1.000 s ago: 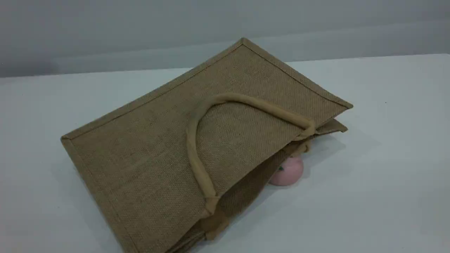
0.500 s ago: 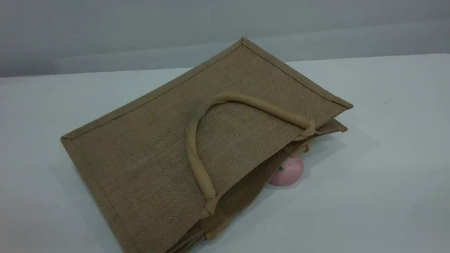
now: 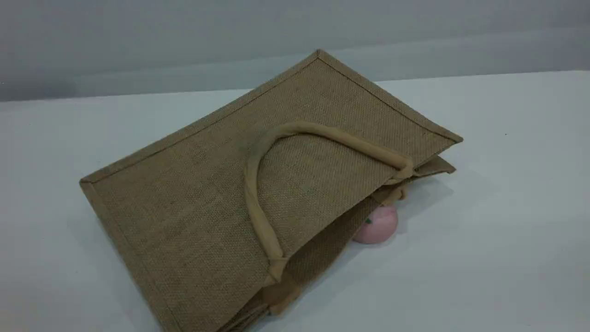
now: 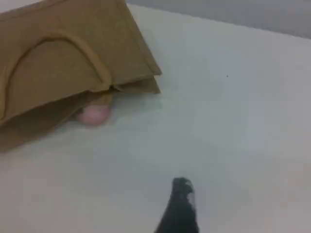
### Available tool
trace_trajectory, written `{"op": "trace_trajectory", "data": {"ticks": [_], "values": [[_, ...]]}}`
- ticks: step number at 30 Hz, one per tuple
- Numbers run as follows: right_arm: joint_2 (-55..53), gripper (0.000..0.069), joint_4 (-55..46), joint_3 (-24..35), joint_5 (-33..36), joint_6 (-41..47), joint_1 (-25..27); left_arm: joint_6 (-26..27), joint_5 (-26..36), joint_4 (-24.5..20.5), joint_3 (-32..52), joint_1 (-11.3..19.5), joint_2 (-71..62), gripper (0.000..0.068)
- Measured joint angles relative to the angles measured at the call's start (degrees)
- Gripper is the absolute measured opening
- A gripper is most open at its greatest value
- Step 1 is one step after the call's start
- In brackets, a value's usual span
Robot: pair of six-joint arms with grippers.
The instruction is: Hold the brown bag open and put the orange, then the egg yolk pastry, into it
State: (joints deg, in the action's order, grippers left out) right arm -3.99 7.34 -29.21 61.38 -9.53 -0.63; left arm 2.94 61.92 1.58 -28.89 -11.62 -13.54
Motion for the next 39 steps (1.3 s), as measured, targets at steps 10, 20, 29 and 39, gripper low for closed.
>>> {"op": "trace_trajectory", "data": {"ticks": [10, 20, 29, 39], "values": [[0.0, 0.0553, 0.0, 0.0, 0.0, 0.0, 0.0, -0.8, 0.0, -0.6, 0.0, 0.0, 0.0, 0.0519], [0.0, 0.0553, 0.2, 0.0, 0.0, 0.0, -0.4, -0.8, -0.1, -0.5, 0.0, 0.1, 0.0, 0.0519], [0.0, 0.0553, 0.2, 0.0, 0.0, -0.1, -0.5, -0.5, -0.1, -0.3, 0.0, 10.1, 2.8, 0.0519], [4.1, 0.0553, 0.2, 0.0, 0.1, 0.0, -0.5, -0.5, -0.1, -0.2, 0.0, 10.9, 9.8, 0.0519]]}}
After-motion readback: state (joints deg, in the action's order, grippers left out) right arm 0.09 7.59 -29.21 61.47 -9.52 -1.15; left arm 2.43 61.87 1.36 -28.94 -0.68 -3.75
